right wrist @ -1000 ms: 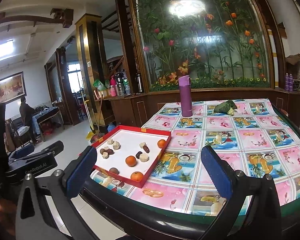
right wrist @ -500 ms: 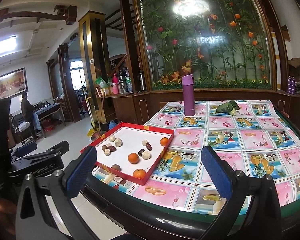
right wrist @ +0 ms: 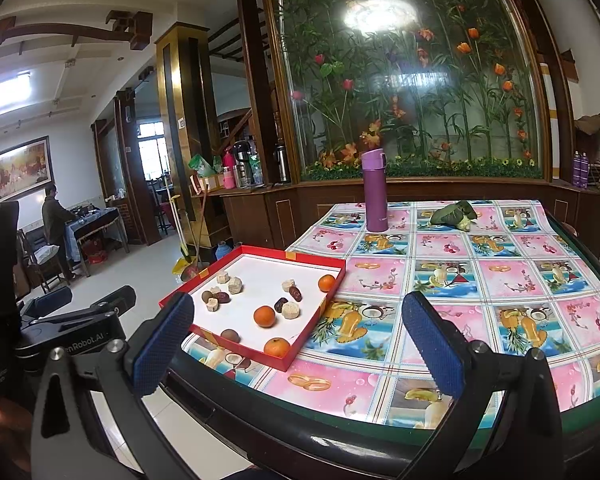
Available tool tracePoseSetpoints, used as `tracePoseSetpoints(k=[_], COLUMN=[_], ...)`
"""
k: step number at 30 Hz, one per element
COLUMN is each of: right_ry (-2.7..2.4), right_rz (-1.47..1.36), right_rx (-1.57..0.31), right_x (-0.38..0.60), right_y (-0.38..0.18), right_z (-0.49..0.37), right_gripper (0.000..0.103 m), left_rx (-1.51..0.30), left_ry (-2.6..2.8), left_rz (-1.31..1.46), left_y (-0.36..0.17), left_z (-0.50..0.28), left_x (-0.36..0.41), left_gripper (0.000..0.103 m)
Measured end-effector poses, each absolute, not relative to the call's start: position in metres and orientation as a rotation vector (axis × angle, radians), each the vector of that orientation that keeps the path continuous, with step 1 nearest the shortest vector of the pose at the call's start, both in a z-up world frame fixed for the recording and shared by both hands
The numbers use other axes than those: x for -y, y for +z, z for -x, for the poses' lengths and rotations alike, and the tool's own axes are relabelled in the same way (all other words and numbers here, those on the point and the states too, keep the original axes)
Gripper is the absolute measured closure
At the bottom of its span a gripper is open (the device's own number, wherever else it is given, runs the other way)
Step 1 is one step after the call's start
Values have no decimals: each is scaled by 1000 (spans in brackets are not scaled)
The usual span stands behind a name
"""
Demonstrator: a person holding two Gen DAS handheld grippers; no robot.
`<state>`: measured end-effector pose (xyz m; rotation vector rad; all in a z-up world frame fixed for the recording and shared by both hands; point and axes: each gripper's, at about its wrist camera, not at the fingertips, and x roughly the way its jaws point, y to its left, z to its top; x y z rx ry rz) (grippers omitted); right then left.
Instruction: Organize fruits
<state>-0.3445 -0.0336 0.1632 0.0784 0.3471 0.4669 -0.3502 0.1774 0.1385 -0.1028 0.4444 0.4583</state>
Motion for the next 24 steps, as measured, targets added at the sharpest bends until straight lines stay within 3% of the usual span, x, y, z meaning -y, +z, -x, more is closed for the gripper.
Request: tracePoseSetpoints(k=[24], right_ry=[469], right_rz=[-74], right_rx=[-350], right_x=[34], right_y=[163], right_z=[344], right_gripper=[0], left_rx=[-446], left_ry=[461], left_rz=[92], left_y=[132], left_z=[353], left_x=[-181], left_gripper=[0])
